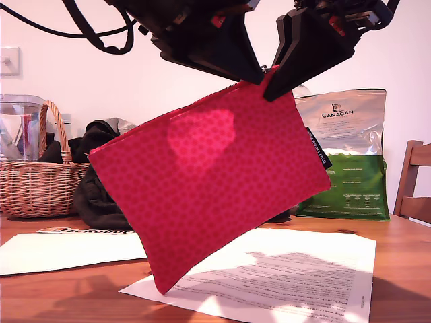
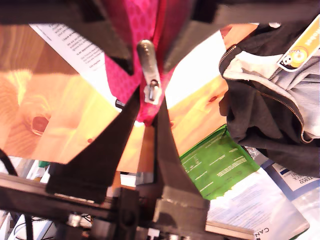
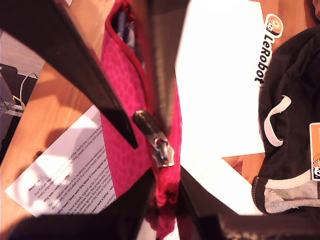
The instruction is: Close the zipper in the zip bag in front of you
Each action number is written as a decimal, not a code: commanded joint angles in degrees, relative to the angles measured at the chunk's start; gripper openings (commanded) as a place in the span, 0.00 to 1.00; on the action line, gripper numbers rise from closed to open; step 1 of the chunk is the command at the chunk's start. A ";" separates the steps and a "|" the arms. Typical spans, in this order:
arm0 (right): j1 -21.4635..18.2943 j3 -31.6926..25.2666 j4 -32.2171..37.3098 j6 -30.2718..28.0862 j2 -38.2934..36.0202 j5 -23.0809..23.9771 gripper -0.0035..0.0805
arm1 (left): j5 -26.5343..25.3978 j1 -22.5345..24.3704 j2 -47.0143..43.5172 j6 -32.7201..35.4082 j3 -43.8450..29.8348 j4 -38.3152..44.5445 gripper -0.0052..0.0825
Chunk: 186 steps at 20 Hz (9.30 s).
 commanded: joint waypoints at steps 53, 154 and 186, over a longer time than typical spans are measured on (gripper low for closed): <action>-5.64 0.74 0.55 0.20 0.15 1.42 0.03 | 0.00 4.20 -4.76 0.92 4.07 -22.58 0.03; -3.61 0.74 -0.13 0.63 0.15 1.97 0.03 | 11.76 7.58 0.55 -1.16 9.99 -19.98 0.03; 0.02 0.74 -0.07 1.64 0.17 4.55 0.03 | 13.92 8.04 -0.50 -0.13 9.99 -13.70 0.05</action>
